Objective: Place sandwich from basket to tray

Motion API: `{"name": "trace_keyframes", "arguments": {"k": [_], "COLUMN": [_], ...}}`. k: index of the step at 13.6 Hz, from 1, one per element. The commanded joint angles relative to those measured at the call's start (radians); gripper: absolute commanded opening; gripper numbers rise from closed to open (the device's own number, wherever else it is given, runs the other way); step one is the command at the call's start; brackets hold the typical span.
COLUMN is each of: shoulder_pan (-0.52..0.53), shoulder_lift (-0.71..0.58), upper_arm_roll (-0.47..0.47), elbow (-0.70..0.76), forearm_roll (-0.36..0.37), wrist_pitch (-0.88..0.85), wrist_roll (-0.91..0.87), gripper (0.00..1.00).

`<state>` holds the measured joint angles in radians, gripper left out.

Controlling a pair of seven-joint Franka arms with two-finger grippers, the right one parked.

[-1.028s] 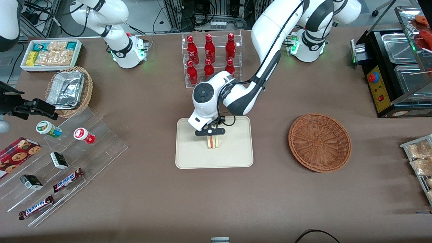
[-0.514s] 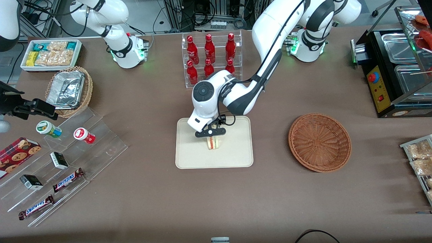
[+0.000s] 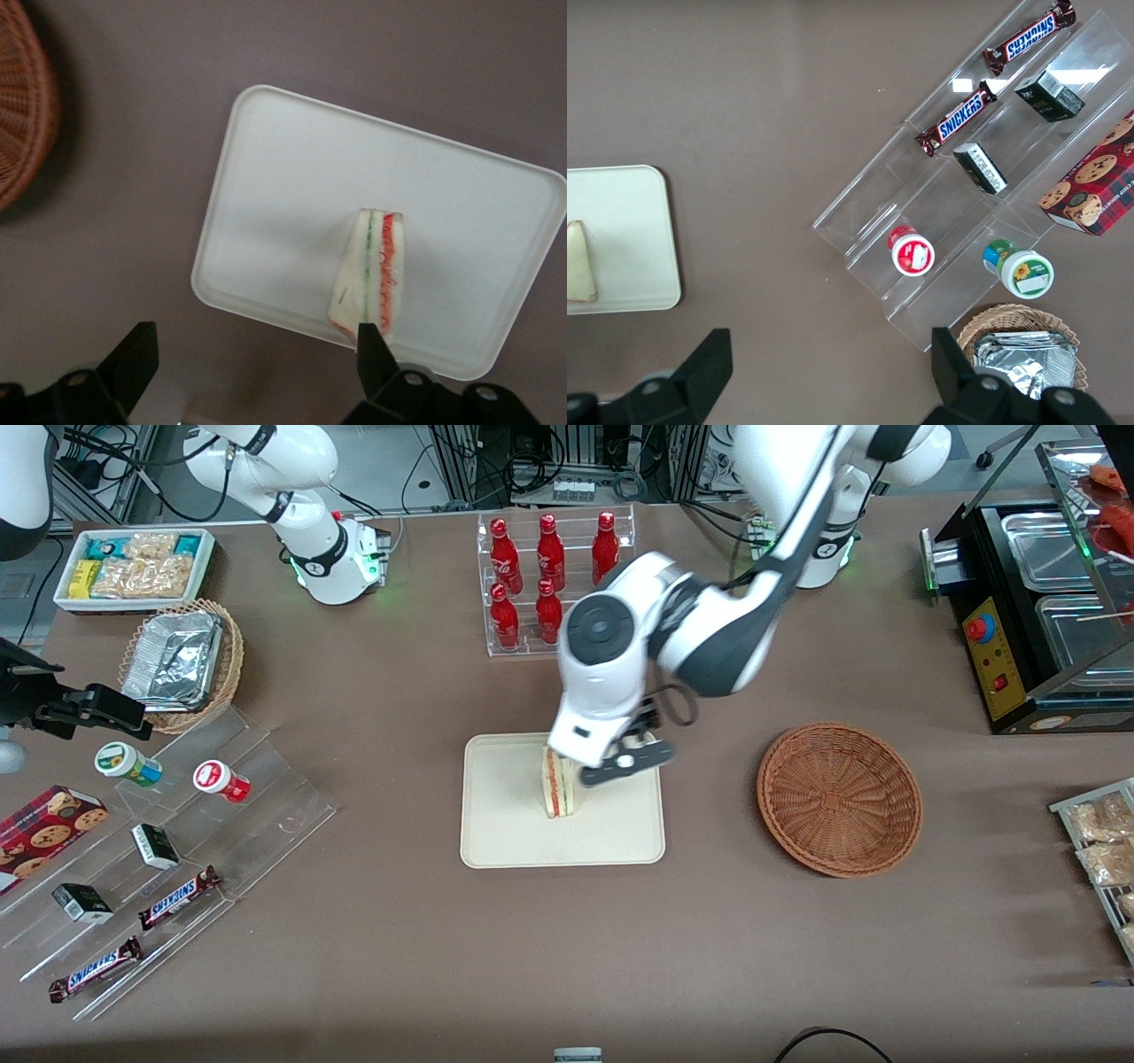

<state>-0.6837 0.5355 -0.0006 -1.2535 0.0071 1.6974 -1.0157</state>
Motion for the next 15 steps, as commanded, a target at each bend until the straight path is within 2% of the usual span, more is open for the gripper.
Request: {"name": "trace_keyframes", "arguments": {"k": [1, 5, 9, 13, 15], "shoulder_pan": [0.045, 0.205, 0.398, 0.568, 0.607], "shoulder_lift": [-0.112, -0.215, -0.339, -0.4, -0.448], "upper_arm_roll": [0.024, 0.025, 0.024, 0.024, 0.024], "elbow": [-0.067, -0.111, -0.223, -0.297, -0.369], "forearm_roll": [0.011, 0.019, 0.013, 0.002, -0.022], "wrist_pitch": [-0.07, -0.168, -0.179, -0.186, -0.153], "wrist_roll": [-0.004, 0.205, 0.515, 0.796, 0.896], "gripper": [0.99, 0.99, 0.99, 0.99, 0.99]}}
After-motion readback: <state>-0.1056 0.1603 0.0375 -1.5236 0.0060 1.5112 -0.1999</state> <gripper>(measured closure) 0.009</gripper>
